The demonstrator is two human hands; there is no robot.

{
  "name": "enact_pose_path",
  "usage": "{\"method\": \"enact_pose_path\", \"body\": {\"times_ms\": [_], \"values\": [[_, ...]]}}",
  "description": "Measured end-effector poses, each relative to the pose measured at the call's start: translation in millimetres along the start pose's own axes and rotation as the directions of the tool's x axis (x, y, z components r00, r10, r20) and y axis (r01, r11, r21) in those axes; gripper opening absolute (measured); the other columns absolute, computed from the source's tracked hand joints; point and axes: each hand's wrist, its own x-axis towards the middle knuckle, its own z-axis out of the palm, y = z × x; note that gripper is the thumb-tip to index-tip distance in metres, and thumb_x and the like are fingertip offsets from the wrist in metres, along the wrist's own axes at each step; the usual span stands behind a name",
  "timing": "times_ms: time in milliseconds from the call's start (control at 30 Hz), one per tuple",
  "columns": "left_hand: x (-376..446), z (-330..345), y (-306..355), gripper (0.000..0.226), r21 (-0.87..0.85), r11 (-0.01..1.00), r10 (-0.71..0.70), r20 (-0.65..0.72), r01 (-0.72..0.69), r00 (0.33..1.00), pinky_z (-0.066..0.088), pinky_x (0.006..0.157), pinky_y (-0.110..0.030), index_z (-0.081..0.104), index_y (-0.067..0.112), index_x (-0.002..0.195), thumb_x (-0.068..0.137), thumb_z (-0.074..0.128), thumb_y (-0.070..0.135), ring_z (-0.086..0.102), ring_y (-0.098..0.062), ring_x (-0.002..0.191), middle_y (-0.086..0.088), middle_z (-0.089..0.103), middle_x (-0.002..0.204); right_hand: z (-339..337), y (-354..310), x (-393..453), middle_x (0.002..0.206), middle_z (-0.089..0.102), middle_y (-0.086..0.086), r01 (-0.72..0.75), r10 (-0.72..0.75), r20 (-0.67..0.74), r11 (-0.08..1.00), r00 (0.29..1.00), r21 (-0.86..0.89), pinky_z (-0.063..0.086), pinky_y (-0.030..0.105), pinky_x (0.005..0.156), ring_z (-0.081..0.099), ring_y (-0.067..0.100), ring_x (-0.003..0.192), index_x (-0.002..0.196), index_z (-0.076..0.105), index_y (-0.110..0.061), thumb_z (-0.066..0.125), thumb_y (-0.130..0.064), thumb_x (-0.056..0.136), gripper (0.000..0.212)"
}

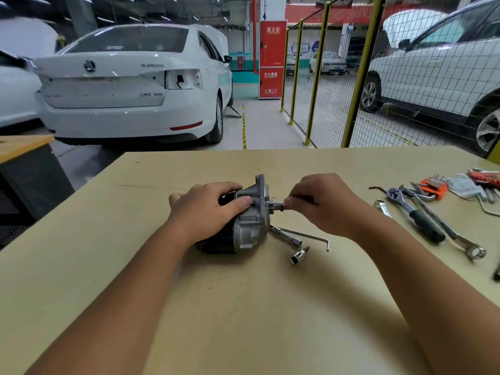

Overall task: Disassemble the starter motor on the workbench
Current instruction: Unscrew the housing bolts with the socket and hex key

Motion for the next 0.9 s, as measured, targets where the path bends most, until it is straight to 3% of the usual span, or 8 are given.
{"method": "enact_pose_path", "body": {"times_ms": [133,267,400,533,600,700,900], "values": [[-1.6,-0.1,0.9,0.068,0.009,1.0,0.003,0.001,-0.003,1.0,0.022,0.09,-0.041,0.056,0.059,0.129,0.074,0.032,0.09,0.051,-0.011,0.127,0.029,0.063,0.13,5.2,-1.8,0.7,0.084,0.066,-0.003,-0.013,0.012,-0.014,0.998,1.0,-0.066,0.049,0.04,0.075,0.059,0.021,0.082,0.092,0.076,-0.016,0.063,-0.032,0.097,0.022],[-1.5,0.8,1.3,0.072,-0.003,1.0,-0.001,-0.016,0.001,1.0,0.022,0.089,-0.041,0.058,0.059,0.127,0.074,0.023,0.092,0.053,-0.009,0.126,0.03,0.064,0.128,4.0,-2.9,-0.3,0.08,0.06,-0.017,-0.047,0.02,-0.136,0.98,0.991,-0.196,0.036,0.037,0.078,0.049,0.014,0.085,0.084,0.072,-0.033,0.07,-0.044,0.089,0.013],[0.1,1.6,0.7,0.072,-0.001,1.0,-0.009,-0.019,0.008,1.0,0.022,0.089,-0.041,0.058,0.06,0.126,0.072,0.024,0.093,0.053,-0.01,0.126,0.03,0.064,0.127,2.4,-3.8,-0.9,0.076,0.06,-0.015,0.004,-0.012,-0.128,0.998,0.992,-0.063,0.049,0.038,0.071,0.055,0.012,0.073,0.079,0.071,-0.025,0.082,-0.031,0.08,0.012],[0.8,1.7,-0.2,0.073,0.004,1.0,-0.02,-0.018,0.02,1.0,0.021,0.089,-0.04,0.057,0.062,0.125,0.068,0.026,0.094,0.052,-0.01,0.126,0.03,0.063,0.128,5.6,1.1,-0.8,0.072,0.061,-0.01,0.007,0.0,-0.105,0.998,0.994,0.066,0.044,0.027,0.063,0.055,0.005,0.069,0.081,0.068,-0.023,0.077,-0.028,0.086,0.011],[0.4,1.8,-0.7,0.073,-0.004,1.0,-0.018,-0.023,0.018,1.0,0.02,0.089,-0.039,0.057,0.062,0.125,0.067,0.027,0.094,0.052,-0.01,0.125,0.031,0.063,0.127,7.2,3.5,-1.1,0.073,0.06,-0.007,-0.005,0.01,-0.062,0.998,0.998,0.068,0.043,0.025,0.063,0.054,0.007,0.071,0.083,0.07,-0.021,0.07,-0.034,0.091,0.015],[0.6,1.6,0.0,0.074,-0.011,1.0,-0.02,-0.026,0.02,0.999,0.019,0.089,-0.038,0.057,0.063,0.125,0.065,0.028,0.095,0.052,-0.01,0.125,0.031,0.063,0.127,7.7,3.8,-0.1,0.077,0.06,0.0,-0.017,0.016,0.025,0.999,1.0,0.035,0.048,0.039,0.071,0.056,0.017,0.074,0.087,0.074,-0.015,0.064,-0.035,0.096,0.024],[0.3,1.0,-0.5,0.079,0.002,1.0,-0.016,-0.012,0.016,1.0,0.019,0.089,-0.038,0.056,0.063,0.128,0.061,0.029,0.097,0.052,-0.012,0.127,0.029,0.063,0.129,5.3,-3.4,-1.2,0.078,0.064,-0.012,-0.021,0.016,-0.11,0.999,0.994,-0.043,0.05,0.039,0.073,0.057,0.016,0.078,0.08,0.078,-0.024,0.08,-0.033,0.083,0.01]]}}
